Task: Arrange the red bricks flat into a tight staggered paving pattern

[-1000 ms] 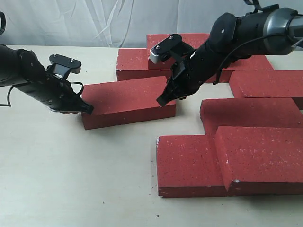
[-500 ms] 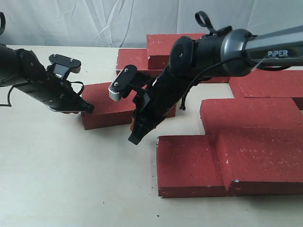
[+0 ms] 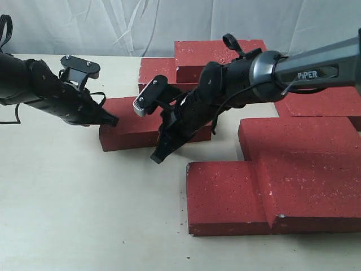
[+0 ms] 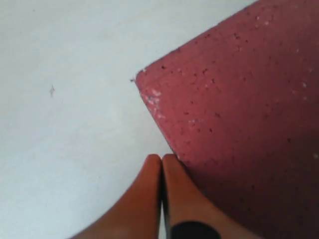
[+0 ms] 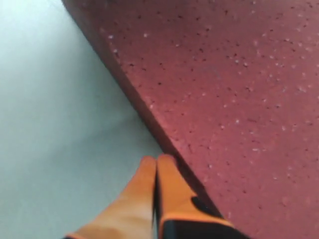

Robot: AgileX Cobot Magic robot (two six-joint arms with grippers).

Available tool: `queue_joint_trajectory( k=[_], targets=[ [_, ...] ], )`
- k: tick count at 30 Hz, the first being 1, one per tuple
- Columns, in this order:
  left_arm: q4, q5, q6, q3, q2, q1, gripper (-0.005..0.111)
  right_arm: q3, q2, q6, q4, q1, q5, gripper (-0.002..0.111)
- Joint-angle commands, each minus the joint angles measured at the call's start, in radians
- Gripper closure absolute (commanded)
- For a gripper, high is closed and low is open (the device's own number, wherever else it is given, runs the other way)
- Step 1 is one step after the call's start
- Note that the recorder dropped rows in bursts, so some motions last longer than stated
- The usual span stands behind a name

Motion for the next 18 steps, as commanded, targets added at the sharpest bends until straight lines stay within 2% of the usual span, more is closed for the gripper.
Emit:
queue_joint_trajectory(
  k=[1, 6, 13, 16, 18],
  targets=[
    [-0.004, -0.047, 0.0, -0.004, 0.042, -0.003, 0.107, 0.0, 0.004, 0.029, -0.008, -0.004, -0.074, 0.109],
    [0.0, -0.036, 0.0, -0.004, 0.011, -0.001, 0.107, 0.0, 0.004, 0.079, 0.004, -0.004, -0.146, 0.109],
    [0.049, -0.042, 0.0, -0.004, 0.01, -0.001, 0.107, 0.0, -0.009, 0.079, 0.018, -0.004, -0.082, 0.109],
    [0.082, 0.005, 0.0, -0.004, -0.025, 0.001, 0.107, 0.0, -0.055, 0.079, 0.01, -0.004, 0.023, 0.109],
    [0.08, 0.068, -0.002, -0.004, -0.062, 0.012, 0.107, 0.0, -0.097, 0.073, -0.063, -0.004, 0.138, 0.109]
  ],
)
